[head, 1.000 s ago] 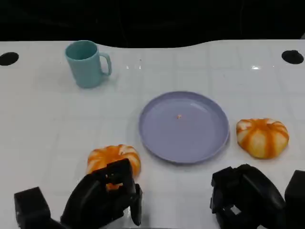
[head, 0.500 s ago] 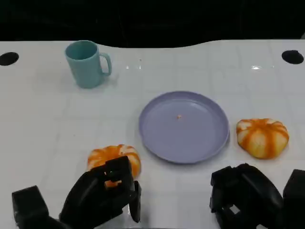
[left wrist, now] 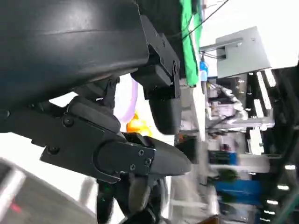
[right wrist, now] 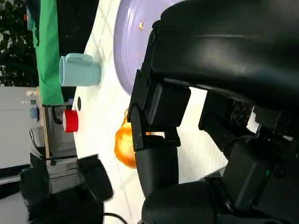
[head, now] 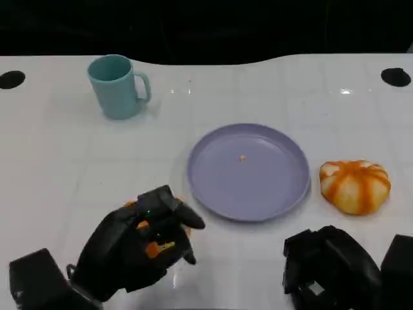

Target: Grasp the bread from the table and place it into the plate.

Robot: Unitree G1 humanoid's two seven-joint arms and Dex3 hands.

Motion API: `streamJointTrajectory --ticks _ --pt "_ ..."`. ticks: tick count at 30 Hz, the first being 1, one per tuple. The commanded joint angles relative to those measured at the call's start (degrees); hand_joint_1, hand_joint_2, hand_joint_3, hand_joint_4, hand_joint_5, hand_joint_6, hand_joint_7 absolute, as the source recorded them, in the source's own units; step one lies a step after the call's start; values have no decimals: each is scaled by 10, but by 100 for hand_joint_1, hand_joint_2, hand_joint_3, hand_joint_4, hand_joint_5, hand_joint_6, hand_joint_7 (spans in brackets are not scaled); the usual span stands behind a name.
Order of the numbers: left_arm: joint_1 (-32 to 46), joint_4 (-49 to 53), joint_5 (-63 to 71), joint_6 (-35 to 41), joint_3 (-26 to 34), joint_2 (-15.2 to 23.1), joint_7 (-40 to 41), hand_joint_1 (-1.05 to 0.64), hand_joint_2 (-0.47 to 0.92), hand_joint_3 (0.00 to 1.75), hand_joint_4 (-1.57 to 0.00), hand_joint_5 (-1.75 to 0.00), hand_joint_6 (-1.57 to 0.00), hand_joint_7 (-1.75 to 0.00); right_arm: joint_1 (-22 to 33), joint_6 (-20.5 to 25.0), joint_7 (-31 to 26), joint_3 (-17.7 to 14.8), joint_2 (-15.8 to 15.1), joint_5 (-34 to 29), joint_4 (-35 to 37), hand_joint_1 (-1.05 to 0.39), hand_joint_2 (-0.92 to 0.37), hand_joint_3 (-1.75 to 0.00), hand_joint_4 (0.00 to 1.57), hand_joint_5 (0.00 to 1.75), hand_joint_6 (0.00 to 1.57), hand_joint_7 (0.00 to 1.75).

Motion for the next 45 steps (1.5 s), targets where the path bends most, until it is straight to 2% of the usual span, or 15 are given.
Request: streamJointTrajectory --ticks 1,6,7,10,13,16,19,25,34,45 --pt "11 -58 50 29 -3 37 34 -73 92 31 -44 -127 -33 -77 10 1 -7 -2 -1 0 -14 -105 -7 -133 154 130 157 101" --pt "13 -127 121 83 -3 67 78 -70 92 19 -28 -111 -25 -58 8 -6 -10 -3 -2 -1 -11 -105 -5 -136 155 130 157 101" --pt "13 -145 153 92 -5 79 87 -70 92 19 -24 -109 -24 -56 7 -7 -9 -3 -2 0 -10 -105 -5 -136 154 130 157 101" --pt "9 -196 271 118 -15 118 112 -70 92 17 -14 -98 -24 -34 3 -9 -3 -5 -2 5 -4 -105 -8 -134 152 130 157 100" --pt "0 -225 360 147 -30 138 125 -73 92 15 -13 -80 -25 -15 1 -6 -3 -4 -2 5 -5 -105 -12 -127 152 132 157 100" --pt "-11 -251 431 179 -44 154 120 -73 92 10 -17 -69 -27 -7 -2 4 -3 -6 0 9 -6 -105 -10 -127 154 131 157 100" --pt "-25 -266 494 199 -60 171 111 -71 92 6 -20 -59 -26 -3 -2 12 0 -7 -1 15 -9 -105 -3 -134 156 129 157 99" --pt "-48 -287 622 237 -99 189 86 -70 89 1 -21 -53 -25 -1 0 10 -5 -7 -4 11 -10 -105 -5 -134 156 129 157 100" --pt "-86 -245 764 278 -164 171 62 -67 78 0 -21 -53 -27 -1 1 11 -2 -7 -7 12 -12 -105 -2 -138 157 129 157 101" --pt "-142 -150 814 319 -204 145 18 -66 74 0 -19 -54 -24 0 4 17 -5 -6 -10 10 -19 -105 -5 -136 157 130 157 102"
